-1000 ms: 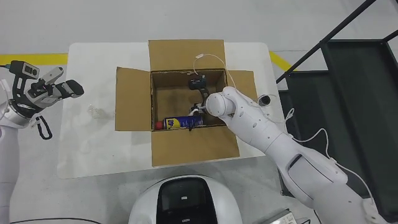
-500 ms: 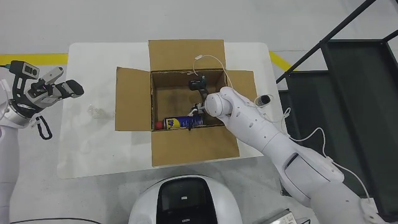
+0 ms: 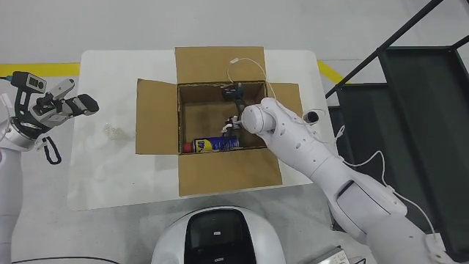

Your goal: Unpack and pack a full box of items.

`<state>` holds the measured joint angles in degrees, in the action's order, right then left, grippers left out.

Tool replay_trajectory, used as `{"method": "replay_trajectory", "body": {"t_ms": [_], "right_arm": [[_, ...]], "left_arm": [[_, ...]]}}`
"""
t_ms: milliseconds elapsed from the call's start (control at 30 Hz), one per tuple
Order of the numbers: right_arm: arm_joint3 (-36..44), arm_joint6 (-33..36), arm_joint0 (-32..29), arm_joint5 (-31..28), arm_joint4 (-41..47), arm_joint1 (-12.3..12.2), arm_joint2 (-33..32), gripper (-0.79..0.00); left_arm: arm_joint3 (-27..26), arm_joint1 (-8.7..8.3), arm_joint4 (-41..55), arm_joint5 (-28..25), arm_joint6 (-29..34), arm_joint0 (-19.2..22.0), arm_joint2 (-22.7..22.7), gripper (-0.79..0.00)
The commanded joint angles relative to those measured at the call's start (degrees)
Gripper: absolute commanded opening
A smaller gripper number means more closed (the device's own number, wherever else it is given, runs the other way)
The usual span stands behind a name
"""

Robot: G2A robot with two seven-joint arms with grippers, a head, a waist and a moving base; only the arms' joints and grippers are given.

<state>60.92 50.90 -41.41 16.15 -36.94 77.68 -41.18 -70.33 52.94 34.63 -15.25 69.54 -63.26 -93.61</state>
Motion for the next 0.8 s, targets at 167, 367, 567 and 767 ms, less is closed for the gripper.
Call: {"method": "replay_trajectory", "body": {"t_ms": [167, 367, 567, 767], "right_arm": [[13.25, 6.67, -4.21, -0.84, -3.46, -2.94, -5.52, -0.785], [27.07, 14.07, -9.71, -3.01, -5.98, -5.92, -12.70, -0.785], [36.22, 17.40, -14.60, -5.29, -6.13, -7.80, -19.02, -0.785], [35.75, 16.91, -15.15, -7.28, -3.86, -7.88, -19.44, -0.785]], "left_arm": [[0.00, 0.00, 0.00, 0.00, 0.00, 0.00, 0.00, 0.000], [0.00, 0.00, 0.00, 0.00, 0.00, 0.00, 0.00, 0.000], [0.00, 0.00, 0.00, 0.00, 0.00, 0.00, 0.00, 0.000], [0.00, 0.00, 0.00, 0.00, 0.00, 0.00, 0.00, 0.000]]}}
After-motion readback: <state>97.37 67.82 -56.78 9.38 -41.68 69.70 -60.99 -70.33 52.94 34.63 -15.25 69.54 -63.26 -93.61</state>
